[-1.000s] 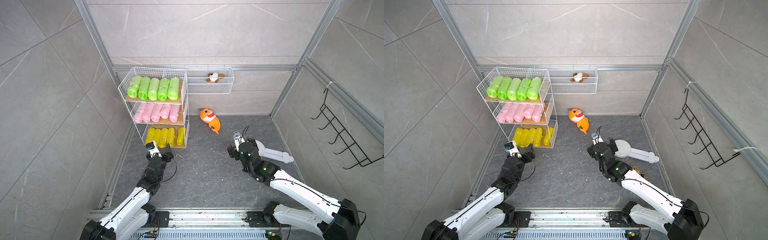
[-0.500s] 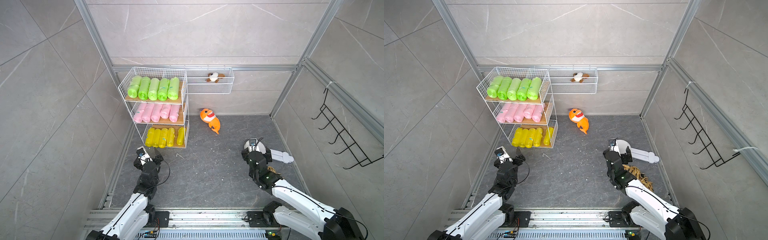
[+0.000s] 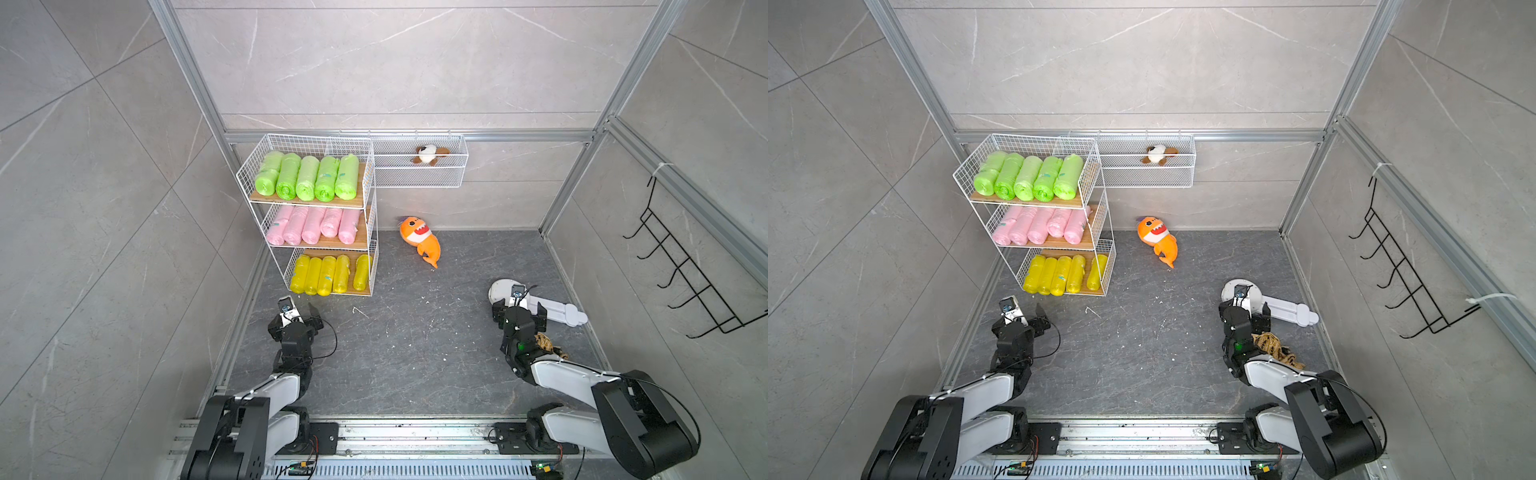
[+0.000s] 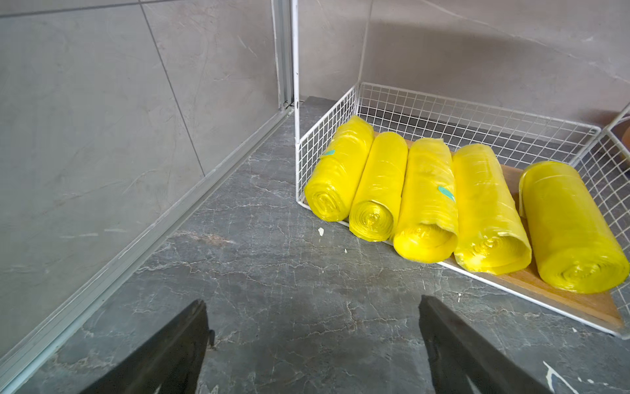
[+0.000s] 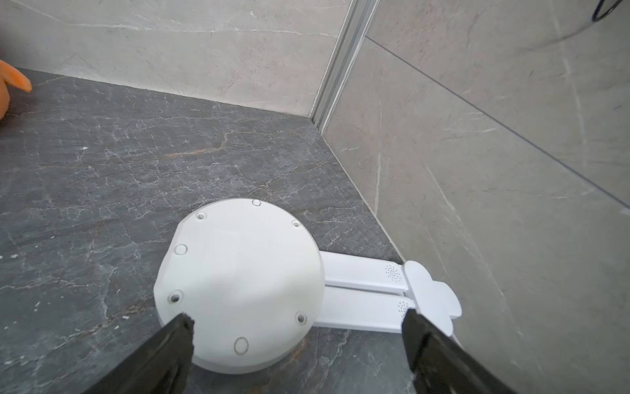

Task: Sort the rolls of trash bags by color and place them on the shelf
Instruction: Reset both arms

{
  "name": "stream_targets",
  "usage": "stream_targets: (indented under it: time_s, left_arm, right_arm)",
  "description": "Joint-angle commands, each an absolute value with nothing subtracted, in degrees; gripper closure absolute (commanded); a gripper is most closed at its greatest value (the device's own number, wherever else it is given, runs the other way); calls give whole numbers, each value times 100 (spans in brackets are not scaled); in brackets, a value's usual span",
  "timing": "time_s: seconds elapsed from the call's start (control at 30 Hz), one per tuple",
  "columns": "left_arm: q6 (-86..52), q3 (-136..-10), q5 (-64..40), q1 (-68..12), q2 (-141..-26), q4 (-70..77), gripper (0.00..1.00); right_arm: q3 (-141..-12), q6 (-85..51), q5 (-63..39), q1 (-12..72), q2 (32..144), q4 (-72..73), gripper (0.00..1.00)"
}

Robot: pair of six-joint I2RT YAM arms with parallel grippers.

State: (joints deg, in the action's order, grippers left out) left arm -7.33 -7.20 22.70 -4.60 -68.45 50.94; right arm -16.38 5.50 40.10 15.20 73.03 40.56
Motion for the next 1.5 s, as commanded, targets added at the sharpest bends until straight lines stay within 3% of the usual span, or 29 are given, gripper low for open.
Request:
stream_targets:
  time_s: [0.0,0.17,0.43,0.5,0.7,1.47]
  left_arm:
    - [-459,-911,1824,-371,-7202,5988,2]
    - [-342,-971,1480,-104,-7751,6603,2]
    - [-391,-808,851,183,-8591,7667,2]
    - [-434,-922,708,272,-8528,7319,2]
    - [-674,-1265,667,476,-8598,6762,2]
    - [-753,-1278,870,509,-8589,6741,2]
  right_arm:
    - [-1685,312,3368,1248,7464,4659,0]
    - [-1574,-176,2330,590,7926,5268,0]
    - [-1619,135,1385,442,8712,6009,0]
    - [-1756,115,1233,433,8624,5555,0]
    - [-2082,-17,915,194,8666,4950,0]
    - [-2047,0,933,190,8673,5054,0]
